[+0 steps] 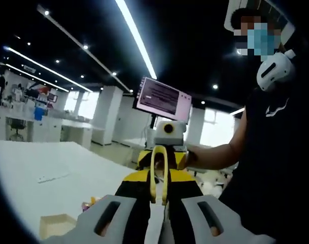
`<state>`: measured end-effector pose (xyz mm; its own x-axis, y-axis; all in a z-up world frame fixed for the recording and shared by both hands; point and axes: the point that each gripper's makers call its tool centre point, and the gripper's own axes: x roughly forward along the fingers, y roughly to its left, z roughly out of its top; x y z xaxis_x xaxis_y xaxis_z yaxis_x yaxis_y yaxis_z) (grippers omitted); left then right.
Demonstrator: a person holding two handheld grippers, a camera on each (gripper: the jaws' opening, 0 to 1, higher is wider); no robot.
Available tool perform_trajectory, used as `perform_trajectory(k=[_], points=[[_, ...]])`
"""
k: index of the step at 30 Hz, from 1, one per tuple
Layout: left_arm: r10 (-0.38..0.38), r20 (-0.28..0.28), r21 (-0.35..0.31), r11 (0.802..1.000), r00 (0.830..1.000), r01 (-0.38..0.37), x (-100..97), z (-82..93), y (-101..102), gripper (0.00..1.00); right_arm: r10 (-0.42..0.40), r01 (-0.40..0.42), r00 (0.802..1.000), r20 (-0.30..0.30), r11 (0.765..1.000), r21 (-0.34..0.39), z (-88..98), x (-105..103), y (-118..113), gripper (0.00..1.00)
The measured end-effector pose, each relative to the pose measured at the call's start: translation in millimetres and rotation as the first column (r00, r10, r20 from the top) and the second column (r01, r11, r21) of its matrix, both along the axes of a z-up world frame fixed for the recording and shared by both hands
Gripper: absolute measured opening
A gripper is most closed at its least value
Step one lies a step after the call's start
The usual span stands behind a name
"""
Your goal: Place the target food into the container with the food tongs after gripping and lifting it, then release it inside without dropping or visibly crushing the food.
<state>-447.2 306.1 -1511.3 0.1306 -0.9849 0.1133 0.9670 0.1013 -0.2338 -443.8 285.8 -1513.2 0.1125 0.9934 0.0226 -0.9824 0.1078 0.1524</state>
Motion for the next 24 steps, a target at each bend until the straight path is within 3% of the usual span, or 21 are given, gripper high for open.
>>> perform_trajectory(k=[15,21,22,23,24], points=[[-0.035,-0.031,-0.021,0.999,0.999,0.035,-8.4,-0.6,-8,0.08,0.023,-0.019,0.997,-0.068,0.998,0.061,3.0,-6,13,0.22],[-0.035,-0.045,-0.045,0.998,0.998,0.033,-6.3,1.2,-5,0.08,0.025,-0.013,0.995,-0.101,0.993,0.117,8.9,-6,14,0.20],[-0.036,-0.046,-0.045,0.998,0.998,0.034,-7.1,1.5,-5,0.09,0.032,-0.018,0.993,-0.117,0.993,0.117,8.4,-7,15,0.20],[-0.040,-0.044,-0.041,0.998,0.998,0.038,-8.3,1.1,-6,0.10,0.063,-0.045,0.982,-0.180,0.994,0.101,5.1,-11,14,0.20],[-0.034,-0.044,-0.043,0.999,0.998,0.032,-7.8,1.1,-6,0.12,0.048,-0.034,0.982,-0.181,0.996,0.081,3.4,-8,12,0.19]])
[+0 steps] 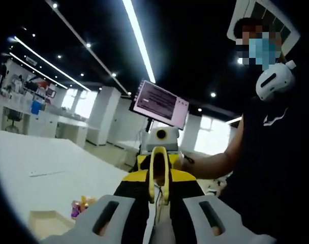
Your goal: Place the target food into the container with the food tongs after gripping and lifting it, then release it inside without dropping or visibly crushing the food.
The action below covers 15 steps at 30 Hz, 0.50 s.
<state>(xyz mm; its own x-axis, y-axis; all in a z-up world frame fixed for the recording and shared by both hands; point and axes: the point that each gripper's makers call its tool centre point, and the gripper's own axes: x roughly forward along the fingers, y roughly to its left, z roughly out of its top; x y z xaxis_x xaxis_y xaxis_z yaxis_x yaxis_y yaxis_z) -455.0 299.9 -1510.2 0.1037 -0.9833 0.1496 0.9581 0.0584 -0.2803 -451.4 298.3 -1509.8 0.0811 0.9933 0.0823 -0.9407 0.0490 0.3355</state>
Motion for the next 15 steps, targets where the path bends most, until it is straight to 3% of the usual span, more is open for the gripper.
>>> perform_trajectory(k=[3,5,15], points=[[0.013,0.012,-0.021,1.000,1.000,-0.013,0.3,4.5,-1,0.23,0.006,-0.006,1.000,0.003,1.000,0.005,9.7,-3,0,0.19],[0.048,0.068,0.003,0.999,0.996,-0.049,3.7,4.0,-1,0.27,-0.004,0.004,1.000,0.025,1.000,-0.024,9.9,-3,-1,0.19],[0.072,0.071,0.038,0.996,0.995,-0.075,12.0,4.8,8,0.28,-0.030,0.030,1.000,0.007,0.999,-0.023,9.0,4,-8,0.20]])
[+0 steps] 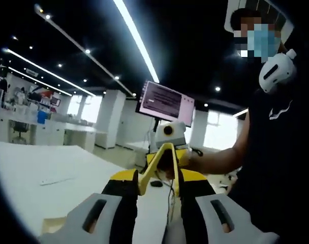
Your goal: Place the target food into the container with the food tongs after gripping and lifting it, then release it inside without dropping or visibly crushing the food.
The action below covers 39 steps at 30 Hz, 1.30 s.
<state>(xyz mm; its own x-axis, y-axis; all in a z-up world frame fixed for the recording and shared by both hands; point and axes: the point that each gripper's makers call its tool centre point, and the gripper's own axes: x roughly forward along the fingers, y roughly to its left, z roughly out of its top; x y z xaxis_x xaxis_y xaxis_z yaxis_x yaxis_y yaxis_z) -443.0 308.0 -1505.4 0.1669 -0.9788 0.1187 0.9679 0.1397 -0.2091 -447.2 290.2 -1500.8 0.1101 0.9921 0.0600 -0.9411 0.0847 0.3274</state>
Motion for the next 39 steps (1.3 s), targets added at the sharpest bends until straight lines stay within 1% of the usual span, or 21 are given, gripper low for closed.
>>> perform_trajectory(k=[2,5,7,10,12,13,15,17,18,20,21,23,25,31,35,39], points=[[-0.007,-0.008,0.017,1.000,1.000,0.007,-0.8,-2.7,0,0.28,0.002,-0.002,1.000,0.013,1.000,-0.004,-0.9,0,0,0.20],[-0.023,-0.030,0.022,0.999,0.999,0.024,-2.6,-3.2,1,0.26,0.012,-0.012,0.999,0.039,1.000,-0.004,-0.6,-3,-1,0.20],[-0.035,-0.034,0.013,0.999,0.999,0.035,-5.1,-1.8,0,0.22,0.011,-0.012,0.999,0.040,1.000,0.006,0.7,-3,-2,0.20],[-0.054,-0.029,0.021,0.998,0.998,0.055,-9.2,-1.9,-2,0.14,0.007,-0.008,0.999,0.046,1.000,0.017,1.1,-3,-4,0.19],[-0.061,-0.027,0.029,0.998,0.998,0.062,-11.4,-1.4,-6,0.09,-0.006,0.003,0.997,0.082,1.000,0.029,4.0,-3,-5,0.19],[-0.068,-0.022,0.032,0.997,0.997,0.069,-12.5,-1.7,-6,0.06,-0.004,0.000,0.994,0.112,0.999,0.035,6.0,-4,-6,0.19],[-0.062,-0.018,0.023,0.998,0.998,0.062,-12.5,1.0,-6,0.04,-0.017,0.009,0.987,0.161,0.999,0.051,10.9,-3,-7,0.20],[-0.069,-0.016,0.018,0.997,0.997,0.070,-14.4,3.7,-9,0.04,0.001,-0.008,0.988,0.155,0.999,0.048,11.8,-7,-3,0.21],[-0.074,-0.013,0.017,0.997,0.997,0.074,-15.3,4.5,-10,0.03,0.011,-0.019,0.989,0.150,0.999,0.047,12.0,-9,-1,0.23],[-0.089,-0.012,0.020,0.996,0.996,0.089,-17.4,5.3,-15,0.03,0.017,-0.025,0.990,0.137,0.998,0.054,12.3,-9,4,0.31],[-0.093,-0.011,0.021,0.995,0.996,0.093,-18.0,5.7,-17,0.03,0.017,-0.026,0.991,0.135,0.998,0.061,12.8,-9,6,0.32],[-0.097,-0.010,0.021,0.995,0.995,0.097,-18.5,6.5,-19,0.03,0.025,-0.034,0.992,0.123,0.997,0.069,12.9,-9,9,0.31],[-0.098,-0.010,0.015,0.995,0.995,0.099,-18.2,7.8,-19,0.03,0.026,-0.035,0.994,0.108,0.996,0.081,13.5,-8,11,0.33],[-0.099,-0.021,0.005,0.995,0.995,0.099,-17.7,9.6,-20,0.03,0.040,-0.048,0.994,0.097,0.995,0.086,13.5,-10,15,0.36],[-0.111,-0.034,0.015,0.994,0.993,0.112,-19.1,7.3,-22,0.03,0.052,-0.059,0.995,0.085,0.995,0.085,12.1,-11,17,0.37],[-0.113,-0.037,0.016,0.993,0.993,0.114,-19.1,6.8,-24,0.03,0.058,-0.065,0.995,0.083,0.995,0.079,9.9,-11,19,0.35]])
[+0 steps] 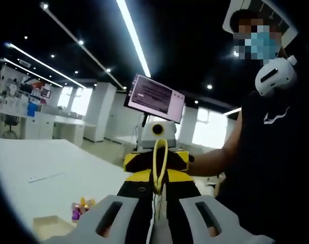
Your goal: Place the target food into the container with the food tongs after gripping and lifting it, then release it inside without dropping or visibly crushing the food.
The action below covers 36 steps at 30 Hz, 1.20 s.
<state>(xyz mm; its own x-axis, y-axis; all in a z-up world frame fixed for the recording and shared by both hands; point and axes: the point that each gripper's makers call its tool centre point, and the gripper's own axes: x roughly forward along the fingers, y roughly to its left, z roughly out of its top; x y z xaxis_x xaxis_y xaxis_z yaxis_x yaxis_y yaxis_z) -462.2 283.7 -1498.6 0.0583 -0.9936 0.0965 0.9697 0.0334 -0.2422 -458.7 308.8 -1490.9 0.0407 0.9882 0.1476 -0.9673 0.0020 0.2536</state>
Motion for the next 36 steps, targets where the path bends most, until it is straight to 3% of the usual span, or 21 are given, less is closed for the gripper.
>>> perform_trajectory(k=[12,21,25,27,30,32,36], points=[[0.016,-0.013,0.013,1.000,1.000,-0.016,6.1,-1.5,1,0.03,-0.013,0.013,1.000,-0.012,1.000,0.016,2.8,4,-1,0.29],[0.018,-0.017,0.021,1.000,1.000,-0.018,3.7,-1.5,-2,0.04,-0.011,0.012,1.000,-0.015,0.999,0.040,7.3,3,-1,0.19],[0.020,-0.039,0.021,1.000,0.999,-0.020,3.1,-1.1,-2,0.07,0.005,-0.001,0.997,-0.074,0.998,0.057,9.2,4,-2,0.18],[0.032,0.028,0.008,0.999,0.999,-0.033,4.2,2.0,-1,0.09,-0.009,0.012,0.999,-0.045,0.998,0.062,10.9,5,-2,0.19],[0.046,0.050,0.020,0.999,0.998,-0.047,4.9,-0.3,-2,0.12,-0.021,0.024,0.999,-0.049,0.998,0.064,12.8,7,-2,0.20],[0.066,0.058,0.027,0.997,0.996,-0.068,8.3,-2.0,0,0.15,-0.039,0.040,0.999,-0.025,0.998,0.046,10.4,9,-2,0.20],[0.078,0.024,0.032,0.996,0.997,-0.078,11.4,-7.2,8,0.15,-0.057,0.058,0.998,-0.029,0.996,0.065,13.2,12,-8,0.21]])
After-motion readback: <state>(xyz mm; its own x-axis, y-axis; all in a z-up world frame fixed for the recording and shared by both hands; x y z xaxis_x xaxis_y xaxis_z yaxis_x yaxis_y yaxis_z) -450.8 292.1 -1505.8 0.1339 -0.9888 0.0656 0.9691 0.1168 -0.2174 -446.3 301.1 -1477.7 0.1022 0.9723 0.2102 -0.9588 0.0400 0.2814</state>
